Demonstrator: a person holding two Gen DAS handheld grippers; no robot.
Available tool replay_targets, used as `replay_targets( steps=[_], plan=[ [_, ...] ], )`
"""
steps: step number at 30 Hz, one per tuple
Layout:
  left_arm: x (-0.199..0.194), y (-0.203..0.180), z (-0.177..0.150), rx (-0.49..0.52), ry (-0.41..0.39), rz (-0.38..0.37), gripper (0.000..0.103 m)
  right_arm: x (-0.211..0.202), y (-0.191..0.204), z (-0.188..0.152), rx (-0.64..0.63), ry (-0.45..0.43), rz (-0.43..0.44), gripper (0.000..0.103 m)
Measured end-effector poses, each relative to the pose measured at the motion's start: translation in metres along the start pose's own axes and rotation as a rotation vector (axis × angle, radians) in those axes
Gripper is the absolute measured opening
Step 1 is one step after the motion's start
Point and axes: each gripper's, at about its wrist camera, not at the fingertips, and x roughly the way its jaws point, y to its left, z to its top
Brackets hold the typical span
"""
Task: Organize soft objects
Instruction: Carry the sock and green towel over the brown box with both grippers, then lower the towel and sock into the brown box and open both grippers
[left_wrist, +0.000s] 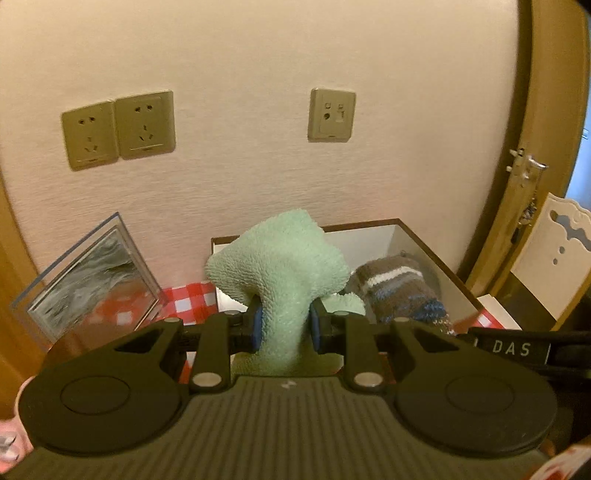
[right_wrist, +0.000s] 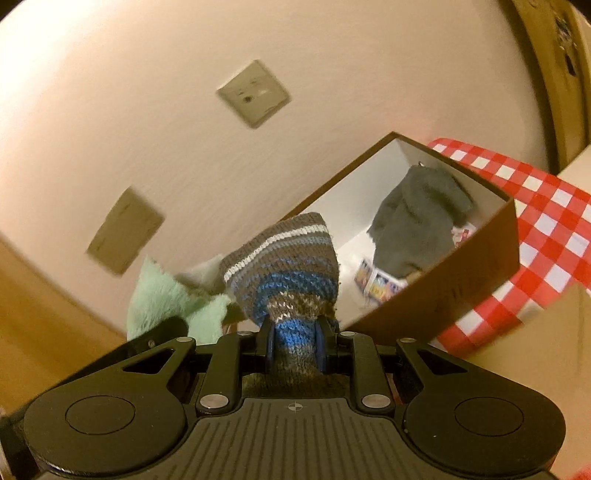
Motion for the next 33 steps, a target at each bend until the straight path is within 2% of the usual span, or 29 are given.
replay_targets(
  steps=[8, 15, 16, 18, 19, 20, 23, 27, 33],
  plan=[
    [0.071, -0.001, 0.014, 0.022, 0.057, 0.023, 0.022, 0.064, -0.017, 0.021, 0.089, 0.01, -0.046, 0.021],
    [0.106, -0.005, 0.023, 0.009, 0.09, 0.036, 0.023, 0.098, -0.028, 0.037, 0.119, -0.015, -0.039, 0.022],
    [0.111, -0.006, 0.024, 0.013, 0.091, 0.039, 0.027, 0.103, -0.03, 0.038, 0.128, -0.022, -0.024, 0.028],
    [0.121, -0.007, 0.026, 0.007, 0.108, 0.039, 0.032, 0.11, -0.035, 0.041, 0.146, -0.024, -0.013, 0.052],
    [0.124, -0.007, 0.027, 0.002, 0.119, 0.043, 0.038, 0.112, -0.037, 0.042, 0.16, -0.024, -0.028, 0.074],
    [0.128, -0.007, 0.027, 0.004, 0.128, 0.046, 0.044, 0.112, -0.039, 0.043, 0.173, -0.028, -0.036, 0.077],
    [0.128, -0.012, 0.024, 0.036, 0.125, 0.066, 0.052, 0.111, -0.04, 0.046, 0.139, -0.003, -0.031, 0.077],
    [0.123, -0.013, 0.019, 0.035, 0.14, 0.065, 0.052, 0.1, -0.039, 0.046, 0.106, 0.001, -0.016, 0.077],
    [0.105, -0.01, 0.013, -0.02, 0.153, 0.044, 0.052, 0.079, -0.035, 0.044, 0.06, 0.024, 0.015, 0.077]
  ],
)
